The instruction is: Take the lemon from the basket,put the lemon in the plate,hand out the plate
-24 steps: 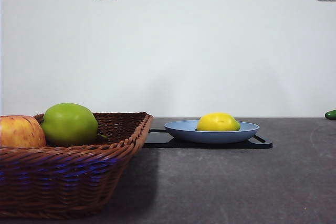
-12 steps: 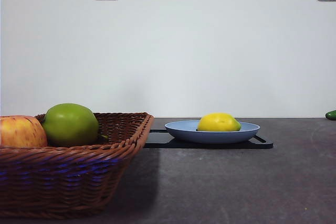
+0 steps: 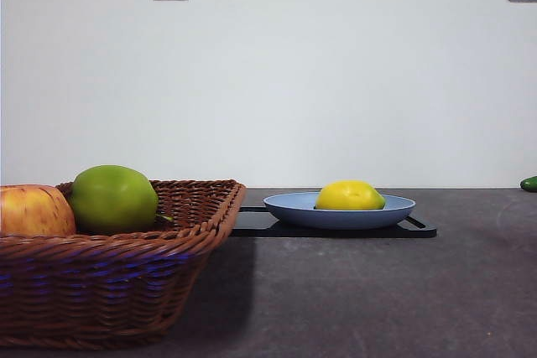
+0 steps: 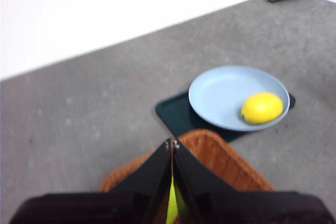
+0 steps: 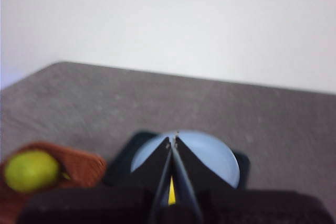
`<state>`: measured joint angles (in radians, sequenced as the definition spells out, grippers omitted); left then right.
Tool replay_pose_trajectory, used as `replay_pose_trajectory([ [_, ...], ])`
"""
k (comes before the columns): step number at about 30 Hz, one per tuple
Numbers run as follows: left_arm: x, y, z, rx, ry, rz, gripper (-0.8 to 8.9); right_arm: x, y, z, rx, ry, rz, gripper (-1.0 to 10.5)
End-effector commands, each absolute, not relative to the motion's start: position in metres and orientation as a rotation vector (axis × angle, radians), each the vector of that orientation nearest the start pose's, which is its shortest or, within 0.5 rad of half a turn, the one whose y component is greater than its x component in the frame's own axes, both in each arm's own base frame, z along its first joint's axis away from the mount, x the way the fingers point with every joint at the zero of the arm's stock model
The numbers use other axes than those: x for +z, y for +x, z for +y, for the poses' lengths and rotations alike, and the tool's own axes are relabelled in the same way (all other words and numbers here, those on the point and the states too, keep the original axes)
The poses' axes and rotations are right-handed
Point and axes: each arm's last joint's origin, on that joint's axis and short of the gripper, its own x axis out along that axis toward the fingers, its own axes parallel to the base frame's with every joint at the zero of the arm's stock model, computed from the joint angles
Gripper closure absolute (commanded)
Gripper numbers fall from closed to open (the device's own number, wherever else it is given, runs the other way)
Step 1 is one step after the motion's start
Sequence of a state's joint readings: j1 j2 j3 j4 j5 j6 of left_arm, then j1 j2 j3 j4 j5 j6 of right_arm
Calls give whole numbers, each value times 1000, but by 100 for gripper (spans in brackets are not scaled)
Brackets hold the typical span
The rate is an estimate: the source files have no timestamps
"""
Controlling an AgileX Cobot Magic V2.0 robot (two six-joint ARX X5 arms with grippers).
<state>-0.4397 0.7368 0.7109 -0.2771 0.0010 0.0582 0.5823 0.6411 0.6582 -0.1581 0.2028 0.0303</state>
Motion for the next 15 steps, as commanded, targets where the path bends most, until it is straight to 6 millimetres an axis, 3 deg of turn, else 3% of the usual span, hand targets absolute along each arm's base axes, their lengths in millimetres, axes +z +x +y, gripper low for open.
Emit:
replay_pose_trajectory([
  [1, 295, 141, -67, -448, 74, 253, 807, 301, 126, 77, 372, -17, 150, 943],
  [15, 289, 138, -66, -446, 51, 244, 805, 294, 128, 78, 370, -27, 173, 943],
])
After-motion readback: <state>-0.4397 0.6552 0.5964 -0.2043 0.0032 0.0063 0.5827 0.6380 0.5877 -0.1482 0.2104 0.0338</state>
